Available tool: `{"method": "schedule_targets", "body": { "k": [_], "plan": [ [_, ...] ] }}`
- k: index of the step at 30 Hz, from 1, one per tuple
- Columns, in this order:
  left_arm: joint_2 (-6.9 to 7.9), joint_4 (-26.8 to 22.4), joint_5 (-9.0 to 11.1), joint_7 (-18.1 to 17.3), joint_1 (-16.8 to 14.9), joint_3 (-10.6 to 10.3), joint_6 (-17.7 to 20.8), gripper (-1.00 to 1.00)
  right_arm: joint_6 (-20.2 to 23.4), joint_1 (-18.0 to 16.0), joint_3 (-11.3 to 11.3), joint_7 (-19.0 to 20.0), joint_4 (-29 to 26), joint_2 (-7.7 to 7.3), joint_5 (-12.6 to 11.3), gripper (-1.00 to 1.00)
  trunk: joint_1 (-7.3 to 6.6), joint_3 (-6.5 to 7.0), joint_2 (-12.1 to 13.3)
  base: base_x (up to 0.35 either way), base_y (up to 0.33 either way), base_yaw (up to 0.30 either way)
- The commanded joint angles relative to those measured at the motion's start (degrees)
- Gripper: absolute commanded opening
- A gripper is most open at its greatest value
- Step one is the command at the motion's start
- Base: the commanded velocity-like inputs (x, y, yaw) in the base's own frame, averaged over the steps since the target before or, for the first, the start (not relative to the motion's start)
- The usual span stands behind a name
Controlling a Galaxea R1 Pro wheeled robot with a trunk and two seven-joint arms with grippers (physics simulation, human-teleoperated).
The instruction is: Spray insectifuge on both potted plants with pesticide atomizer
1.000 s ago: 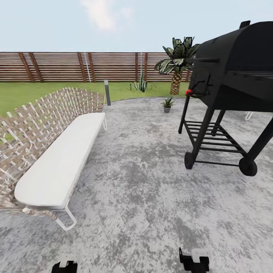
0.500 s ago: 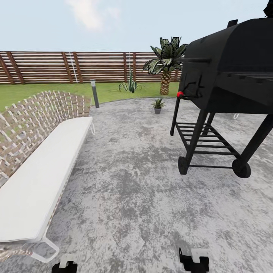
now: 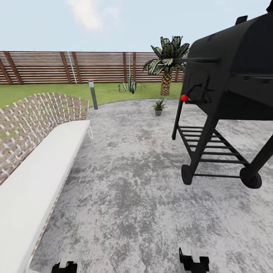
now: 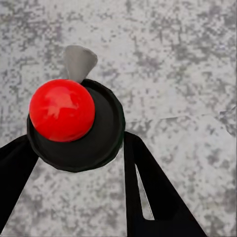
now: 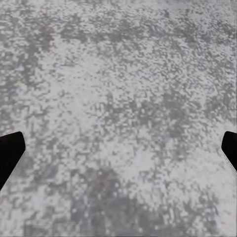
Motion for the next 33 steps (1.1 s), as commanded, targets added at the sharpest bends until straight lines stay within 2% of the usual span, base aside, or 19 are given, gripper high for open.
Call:
{"method": "schedule_targets", "body": {
  "k": [1, 33],
  "plan": [
    [0.01, 0.05, -0.17, -0.26, -0.03, 0.34, -0.17, -1.00, -0.02, -0.03, 0.11, -0.56, 0.05, 0.00, 0.57, 1.00, 0.03, -0.05, -0.02, 0.340, 0.000, 0.000],
    [0.01, 0.05, -0.17, -0.27, -0.03, 0.35, -0.17, -1.00, -0.02, -0.03, 0.11, -0.56, 0.05, 0.01, 0.57, 1.00, 0.03, -0.05, -0.02, 0.341, 0.000, 0.000]
  ]
}}
